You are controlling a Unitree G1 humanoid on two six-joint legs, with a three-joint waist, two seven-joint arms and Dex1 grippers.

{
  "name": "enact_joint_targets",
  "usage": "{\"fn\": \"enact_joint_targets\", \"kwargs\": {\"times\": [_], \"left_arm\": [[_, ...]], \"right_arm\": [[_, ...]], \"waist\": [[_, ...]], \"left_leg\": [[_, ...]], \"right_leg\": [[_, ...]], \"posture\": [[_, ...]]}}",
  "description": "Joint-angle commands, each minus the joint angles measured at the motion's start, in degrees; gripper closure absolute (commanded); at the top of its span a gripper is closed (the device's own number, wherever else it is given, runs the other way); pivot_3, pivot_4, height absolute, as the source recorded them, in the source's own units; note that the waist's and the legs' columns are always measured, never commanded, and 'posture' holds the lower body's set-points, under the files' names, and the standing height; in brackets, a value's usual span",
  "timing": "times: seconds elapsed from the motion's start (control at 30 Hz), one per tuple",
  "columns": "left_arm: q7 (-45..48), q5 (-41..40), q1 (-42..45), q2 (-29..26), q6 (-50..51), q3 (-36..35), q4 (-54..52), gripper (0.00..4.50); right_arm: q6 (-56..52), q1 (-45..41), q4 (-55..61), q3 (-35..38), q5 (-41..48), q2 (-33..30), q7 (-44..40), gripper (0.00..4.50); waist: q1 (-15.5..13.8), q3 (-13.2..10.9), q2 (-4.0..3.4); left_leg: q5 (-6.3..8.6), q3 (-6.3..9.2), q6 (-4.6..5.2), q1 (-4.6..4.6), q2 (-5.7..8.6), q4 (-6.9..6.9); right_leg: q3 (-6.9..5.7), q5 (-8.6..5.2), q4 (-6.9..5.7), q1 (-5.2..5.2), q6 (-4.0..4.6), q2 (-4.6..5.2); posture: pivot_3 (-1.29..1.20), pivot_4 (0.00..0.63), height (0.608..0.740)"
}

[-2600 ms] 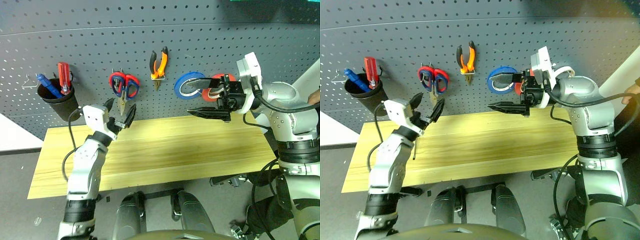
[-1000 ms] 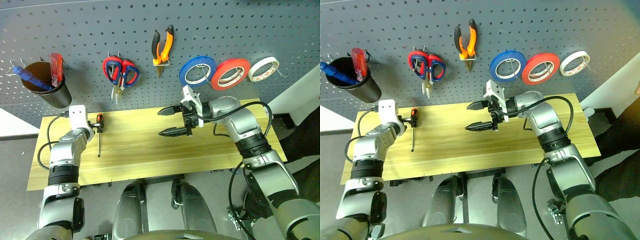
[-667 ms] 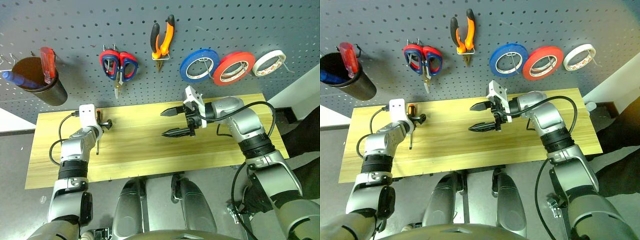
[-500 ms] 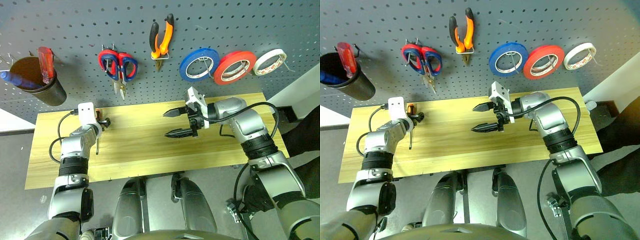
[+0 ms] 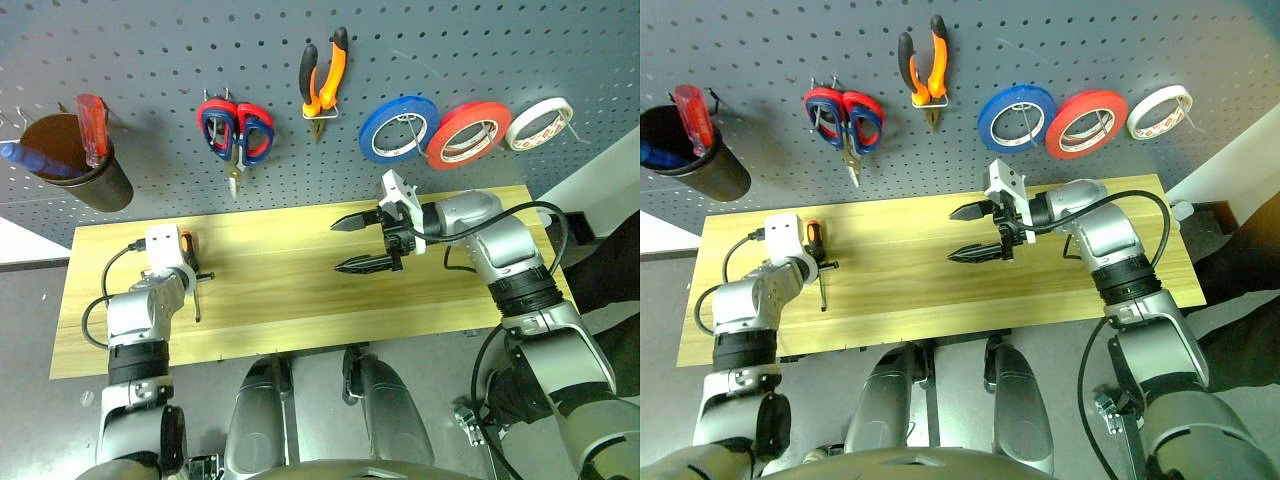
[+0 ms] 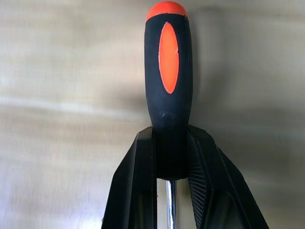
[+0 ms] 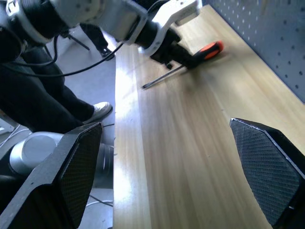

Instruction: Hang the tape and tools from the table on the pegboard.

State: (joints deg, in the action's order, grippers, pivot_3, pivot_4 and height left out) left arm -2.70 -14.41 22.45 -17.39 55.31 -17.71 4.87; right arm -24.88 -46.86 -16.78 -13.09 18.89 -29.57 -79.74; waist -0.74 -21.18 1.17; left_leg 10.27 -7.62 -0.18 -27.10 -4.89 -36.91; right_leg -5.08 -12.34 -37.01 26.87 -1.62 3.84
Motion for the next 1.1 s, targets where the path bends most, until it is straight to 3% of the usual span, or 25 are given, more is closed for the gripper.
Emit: {"fn": "enact_joint_targets", "kwargs": {"times": [0.03,0.33,0.53,0.83,1.1], "left_arm": [[0.3,-0.5,-1.8,-0.4,2.2,-1.2,-5.3,4.0],[11.8,-5.1,-11.0,-4.9,5.6,3.9,-24.7,4.0],[17.4,-3.2,-21.0,-7.4,-7.3,6.6,-35.5,4.0],[17.2,-2.5,-28.4,0.0,-27.3,4.4,-39.9,4.0],[22.2,-1.9,-37.0,2.1,-46.1,4.7,-43.1,4.0]], "right_arm": [[1.2,-1.5,0.4,2.7,1.5,-0.3,-0.6,0.0],[0.5,-2.2,1.9,5.6,3.4,-1.2,-1.6,0.0],[-0.6,-2.8,3.3,8.5,7.1,-1.2,-2.6,0.0],[-1.4,-2.2,5.1,9.2,9.3,-1.3,-3.4,0.0],[1.1,-3.9,2.7,8.4,9.2,0.1,-4.5,0.0]], "waist": [[0.0,0.0,0.02],[0.0,0.2,0.14],[0.0,1.2,0.38],[-0.1,5.3,0.5],[-0.1,8.5,0.23]], "left_leg": [[0.0,0.0,0.0,-0.05,0.0,0.0],[-0.02,-0.04,-0.03,-0.38,0.04,0.01],[-0.05,-0.04,-0.14,-0.4,0.05,0.02],[-0.07,-0.16,-0.16,-0.45,0.11,0.7],[-0.07,-0.18,-0.15,-0.35,0.13,0.72]], "right_leg": [[0.0,0.0,-0.01,0.04,0.0,-0.01],[-0.04,0.08,0.07,0.3,-0.13,-0.06],[-0.06,0.12,0.11,0.36,-0.07,-0.14],[-0.08,0.56,1.32,0.18,-0.19,-0.2],[-0.12,0.6,1.47,0.04,-0.19,-0.39]], "posture": [[0.05,0.339,0.74],[0.06,0.255,0.74],[0.06,0.204,0.74],[0.09,0.139,0.74],[0.16,0.092,0.74]]}}
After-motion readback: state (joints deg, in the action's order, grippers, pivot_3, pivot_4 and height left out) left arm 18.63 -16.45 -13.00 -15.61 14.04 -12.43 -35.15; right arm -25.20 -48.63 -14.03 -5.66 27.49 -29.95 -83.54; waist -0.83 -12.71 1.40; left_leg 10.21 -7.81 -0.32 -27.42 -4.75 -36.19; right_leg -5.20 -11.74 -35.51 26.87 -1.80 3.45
